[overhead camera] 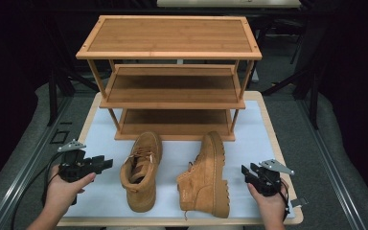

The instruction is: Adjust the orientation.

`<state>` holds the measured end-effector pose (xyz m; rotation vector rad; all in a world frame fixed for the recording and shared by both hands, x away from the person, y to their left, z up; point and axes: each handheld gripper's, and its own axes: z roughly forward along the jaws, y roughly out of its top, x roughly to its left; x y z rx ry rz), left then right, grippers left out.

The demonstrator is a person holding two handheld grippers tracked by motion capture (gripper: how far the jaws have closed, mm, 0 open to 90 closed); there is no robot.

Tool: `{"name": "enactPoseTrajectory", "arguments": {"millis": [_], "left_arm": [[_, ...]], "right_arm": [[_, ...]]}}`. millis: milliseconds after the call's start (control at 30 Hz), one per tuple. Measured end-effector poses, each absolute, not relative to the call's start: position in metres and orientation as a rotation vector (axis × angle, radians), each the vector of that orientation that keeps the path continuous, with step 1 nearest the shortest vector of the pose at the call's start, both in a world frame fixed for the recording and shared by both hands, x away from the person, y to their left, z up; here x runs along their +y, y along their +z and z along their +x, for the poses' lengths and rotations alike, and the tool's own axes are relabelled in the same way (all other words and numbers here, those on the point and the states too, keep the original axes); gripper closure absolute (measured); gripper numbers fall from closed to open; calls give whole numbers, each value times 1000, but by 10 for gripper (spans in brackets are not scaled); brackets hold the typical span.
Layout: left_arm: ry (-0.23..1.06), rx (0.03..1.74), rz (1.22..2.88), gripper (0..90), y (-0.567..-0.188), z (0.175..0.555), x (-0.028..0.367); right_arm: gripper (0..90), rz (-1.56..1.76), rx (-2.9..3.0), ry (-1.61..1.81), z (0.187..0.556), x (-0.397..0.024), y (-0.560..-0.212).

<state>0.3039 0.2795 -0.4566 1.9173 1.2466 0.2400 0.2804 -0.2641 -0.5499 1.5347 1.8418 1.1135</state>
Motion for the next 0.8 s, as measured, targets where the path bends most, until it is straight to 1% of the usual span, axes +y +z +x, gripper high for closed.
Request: {"name": "enactPoseTrajectory", "arguments": {"millis": [67,200,300,500,633,800], "left_arm": [[246,1215,1944,553,-441,301,273],[248,1197,1971,543,-429,301,264],[254,1190,1970,540,-424,303,257],[215,1176,1975,528,-415,306,244],[201,1163,1981,519,-416,306,237],[163,1173,1988,519,-428,304,229]], "right_arm": [[581,1543,1852,1098,280,-264,-550],[580,1554,1845,1114,280,-266,-550],[580,1557,1835,1124,280,-267,-550],[579,1580,1827,1134,280,-271,-551],[577,1594,1825,1150,280,-273,-551],[573,1584,1812,1174,281,-272,-552]]}}
